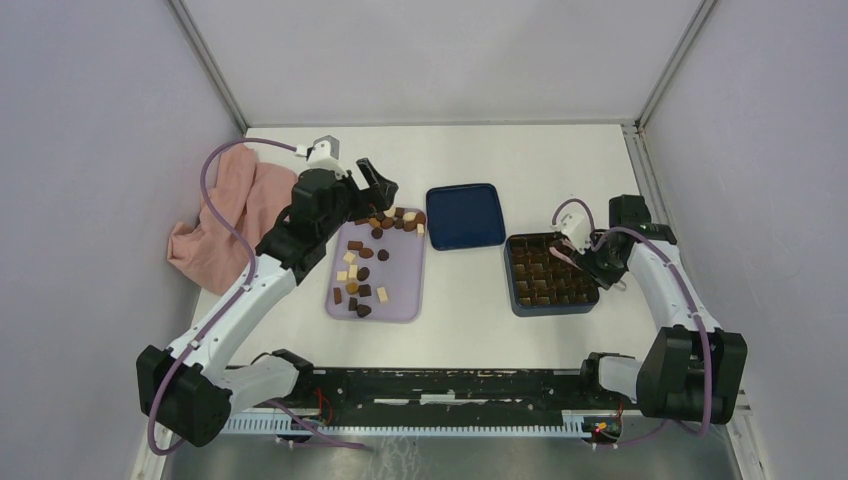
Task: Pack the chocolate
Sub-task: Place the fake chocolate in the packing box.
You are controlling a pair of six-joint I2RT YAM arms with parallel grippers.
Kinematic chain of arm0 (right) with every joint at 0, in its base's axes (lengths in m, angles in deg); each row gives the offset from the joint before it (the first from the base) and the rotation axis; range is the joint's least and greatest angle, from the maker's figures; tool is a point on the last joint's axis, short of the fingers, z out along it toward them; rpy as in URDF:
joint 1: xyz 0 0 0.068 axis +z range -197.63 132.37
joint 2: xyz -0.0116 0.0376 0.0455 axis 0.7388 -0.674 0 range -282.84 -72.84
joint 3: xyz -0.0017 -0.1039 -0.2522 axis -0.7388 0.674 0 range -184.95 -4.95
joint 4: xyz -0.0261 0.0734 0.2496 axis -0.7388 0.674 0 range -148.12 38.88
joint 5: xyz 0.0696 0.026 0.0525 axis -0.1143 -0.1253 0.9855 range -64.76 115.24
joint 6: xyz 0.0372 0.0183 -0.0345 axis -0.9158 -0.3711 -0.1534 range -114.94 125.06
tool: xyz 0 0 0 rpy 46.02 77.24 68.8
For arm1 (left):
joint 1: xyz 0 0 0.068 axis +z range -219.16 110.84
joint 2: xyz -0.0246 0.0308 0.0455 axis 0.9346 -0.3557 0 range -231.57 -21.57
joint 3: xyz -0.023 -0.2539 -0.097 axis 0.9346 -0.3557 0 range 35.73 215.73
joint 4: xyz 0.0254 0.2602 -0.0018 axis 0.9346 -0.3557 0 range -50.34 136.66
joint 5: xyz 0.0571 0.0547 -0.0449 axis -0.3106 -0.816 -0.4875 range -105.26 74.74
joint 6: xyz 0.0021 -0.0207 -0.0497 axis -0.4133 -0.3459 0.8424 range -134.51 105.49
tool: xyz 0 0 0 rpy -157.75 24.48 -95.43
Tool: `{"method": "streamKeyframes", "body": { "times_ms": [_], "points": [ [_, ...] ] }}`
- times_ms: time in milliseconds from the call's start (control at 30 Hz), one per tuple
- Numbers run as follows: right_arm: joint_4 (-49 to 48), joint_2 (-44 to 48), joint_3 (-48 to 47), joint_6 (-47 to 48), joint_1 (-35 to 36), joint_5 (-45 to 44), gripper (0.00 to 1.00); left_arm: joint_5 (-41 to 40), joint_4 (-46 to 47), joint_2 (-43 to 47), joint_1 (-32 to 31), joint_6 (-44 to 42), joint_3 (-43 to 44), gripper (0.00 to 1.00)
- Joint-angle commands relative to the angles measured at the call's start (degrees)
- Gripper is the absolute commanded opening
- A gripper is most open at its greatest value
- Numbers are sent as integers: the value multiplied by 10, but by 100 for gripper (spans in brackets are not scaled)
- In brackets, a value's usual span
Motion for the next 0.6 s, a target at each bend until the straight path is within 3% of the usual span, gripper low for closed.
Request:
{"method": "streamKeyframes", "body": {
  "times_ms": [0, 367, 567],
  "points": [
    [-17, -6, -4, 1, -3, -12, 38, -4, 23, 10, 2, 5, -4, 100],
    [-15, -31, -34, -3, -3, -7, 42, -10, 21, 16, 2, 3, -4, 100],
    [14, -21, -83, 10, -3, 66, 41, -13, 14, 21, 2, -1, 1, 100]
  ]
}}
